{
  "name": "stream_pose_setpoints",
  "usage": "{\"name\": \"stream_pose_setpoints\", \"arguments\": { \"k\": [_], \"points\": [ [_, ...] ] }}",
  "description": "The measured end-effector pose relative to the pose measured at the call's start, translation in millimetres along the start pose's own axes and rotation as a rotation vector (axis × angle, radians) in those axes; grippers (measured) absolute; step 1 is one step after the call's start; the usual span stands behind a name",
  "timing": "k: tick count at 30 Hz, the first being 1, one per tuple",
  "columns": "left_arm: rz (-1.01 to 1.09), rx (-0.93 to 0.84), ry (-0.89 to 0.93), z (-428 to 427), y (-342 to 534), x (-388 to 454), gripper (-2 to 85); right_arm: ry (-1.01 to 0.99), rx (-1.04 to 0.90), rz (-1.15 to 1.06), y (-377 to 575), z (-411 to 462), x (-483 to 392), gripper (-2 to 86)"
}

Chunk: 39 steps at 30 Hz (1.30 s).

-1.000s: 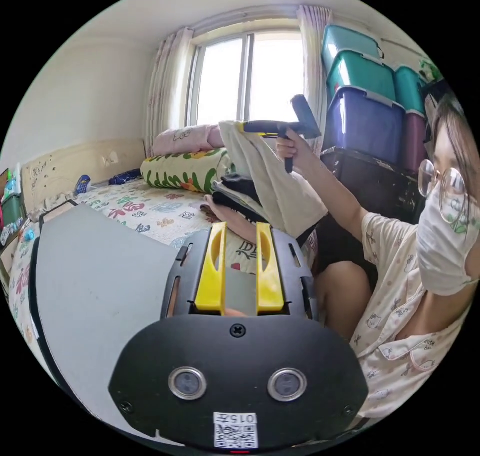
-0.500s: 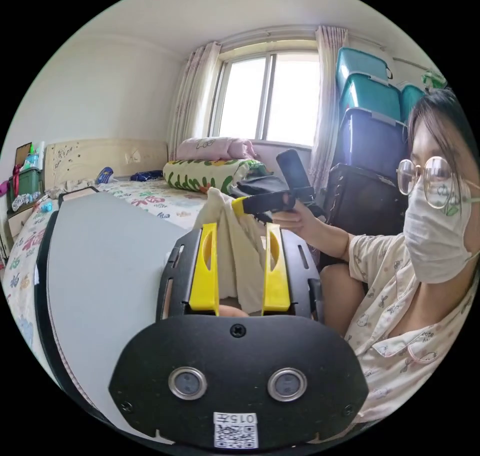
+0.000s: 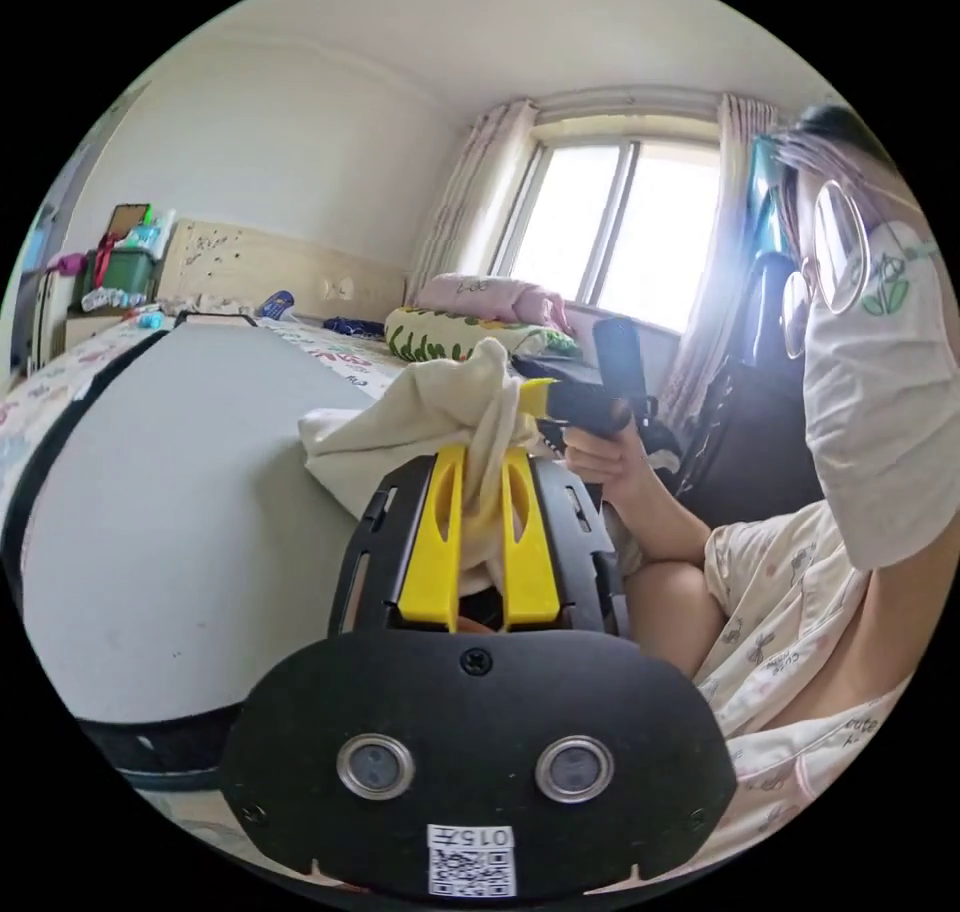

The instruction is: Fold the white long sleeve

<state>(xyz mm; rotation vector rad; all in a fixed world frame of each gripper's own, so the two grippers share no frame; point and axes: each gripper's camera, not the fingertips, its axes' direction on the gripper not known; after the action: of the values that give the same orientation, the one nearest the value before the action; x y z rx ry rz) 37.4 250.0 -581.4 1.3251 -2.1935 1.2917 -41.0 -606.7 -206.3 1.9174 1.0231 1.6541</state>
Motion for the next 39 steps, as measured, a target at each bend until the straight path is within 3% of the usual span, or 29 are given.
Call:
{"name": "stream_pose_setpoints", "arguments": {
  "k": [8,13,15,23,29,35,39],
  "points": [
    [-0.136,0.128,0.066,-28.0,16.9,-25.7,3.4,0.126,0.043,-0.183,22.7,-31.5,-57.4,13.4],
    [-0.069,0.132,-0.016,-40.2,8.5,-4.8,2.8,0.255,0.011,-0.125,32.0,-4.1,-47.2,12.8],
    [-0.055,0.132,-0.044,-46.3,1.2,2.3,2.3,0.271,0.011,-0.093,35.9,7.8,-41.6,8.7],
    [-0.133,0.171,0.037,-83.2,-22.0,-23.1,0.4,0.280,0.186,-0.013,59.7,-17.3,-18.2,4.5],
    [-0.244,0.314,0.068,-140.2,-36.3,-50.0,1.0,0.249,0.267,0.070,83.8,-39.7,5.5,4.3],
    [-0.162,0.272,-0.007,-164.2,-73.9,-33.1,5.4,0.308,0.226,0.043,100.6,-16.8,3.6,4.2],
    [0.011,0.251,-0.262,-190.5,-110.0,16.2,5.9,0.356,0.206,0.004,111.1,1.7,-3.2,4.2]
  ]
}}
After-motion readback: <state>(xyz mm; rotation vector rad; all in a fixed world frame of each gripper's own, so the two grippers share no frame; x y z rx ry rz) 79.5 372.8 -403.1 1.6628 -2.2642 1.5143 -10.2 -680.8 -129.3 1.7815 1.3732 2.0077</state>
